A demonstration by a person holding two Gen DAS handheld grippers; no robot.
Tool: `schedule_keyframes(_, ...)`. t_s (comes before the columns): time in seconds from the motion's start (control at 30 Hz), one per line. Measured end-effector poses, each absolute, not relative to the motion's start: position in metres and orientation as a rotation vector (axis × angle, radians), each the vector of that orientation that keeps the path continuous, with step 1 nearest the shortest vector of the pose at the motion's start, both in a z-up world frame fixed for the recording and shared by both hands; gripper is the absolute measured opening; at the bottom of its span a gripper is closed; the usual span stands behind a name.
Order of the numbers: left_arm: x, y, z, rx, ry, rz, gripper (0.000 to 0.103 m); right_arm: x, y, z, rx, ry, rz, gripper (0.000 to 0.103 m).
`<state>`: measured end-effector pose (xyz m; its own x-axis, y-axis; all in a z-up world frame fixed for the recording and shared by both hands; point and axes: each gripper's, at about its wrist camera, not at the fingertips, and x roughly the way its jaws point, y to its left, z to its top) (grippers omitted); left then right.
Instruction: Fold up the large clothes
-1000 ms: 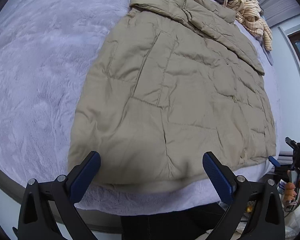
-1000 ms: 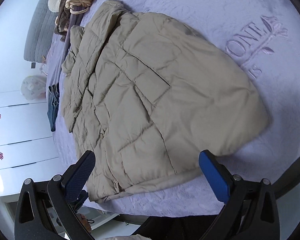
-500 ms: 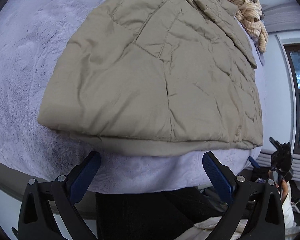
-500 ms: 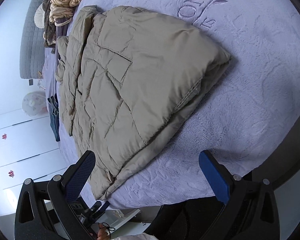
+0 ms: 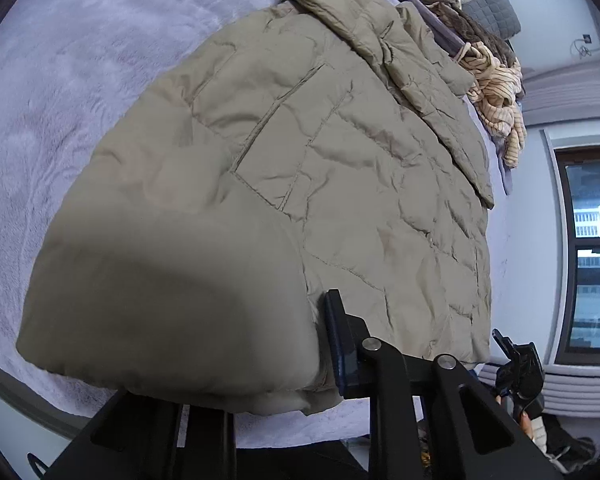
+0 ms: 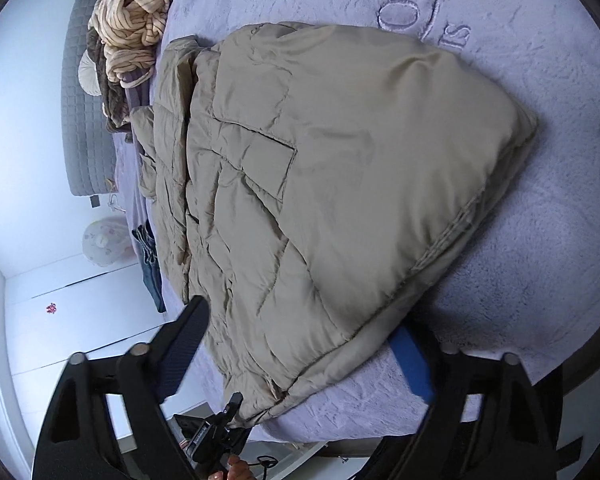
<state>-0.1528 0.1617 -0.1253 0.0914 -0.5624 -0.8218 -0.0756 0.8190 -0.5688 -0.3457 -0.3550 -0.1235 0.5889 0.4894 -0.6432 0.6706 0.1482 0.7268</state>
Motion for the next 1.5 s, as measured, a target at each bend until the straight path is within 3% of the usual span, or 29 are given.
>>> schedule_keyframes(0.03,-0.152,0.162,-0.121,-0.531,1.438,-0.392,0.017,-0.345,-0.356,-0.125,1.501,1.038,-0.171,0.051)
schedule_keyframes(0.07,-0.151,0.163,-0.117,-0.518,1.427,-0.394,0.016,-0.343,-0.356,-0.126,1.501,1.047,-0.174,0.043)
schedule_keyframes(0.13,-0.147,0.165,-0.108,-0.498,1.4,-0.388,0.016,-0.341,-0.359,-0.127,1.478,1.065,-0.19,0.013)
schedule_keyframes(0.2,-0.143,0.166,-0.1,-0.473,1.377,-0.384,0.016,-0.335,-0.361,-0.123,1.439,1.082,-0.198,0.01)
schedule_keyframes(0.63,-0.081,0.138,-0.032,-0.371,1.199,-0.404,0.016,-0.249,-0.382,-0.051,1.14,1.068,-0.072,0.008)
schedule_keyframes(1.0,0.018,0.095,0.03,-0.326,0.98,-0.327,0.016,-0.105,-0.41,0.044,0.748,0.962,0.047,0.007)
schedule_keyframes(1.2,0.096,0.077,0.018,-0.321,0.969,-0.255,0.016,-0.009,-0.416,0.046,0.67,0.961,0.061,0.007)
schedule_keyframes(1.5,0.207,0.052,-0.054,-0.233,1.064,-0.168,0.016,0.088,-0.425,-0.016,0.687,1.017,-0.047,0.007)
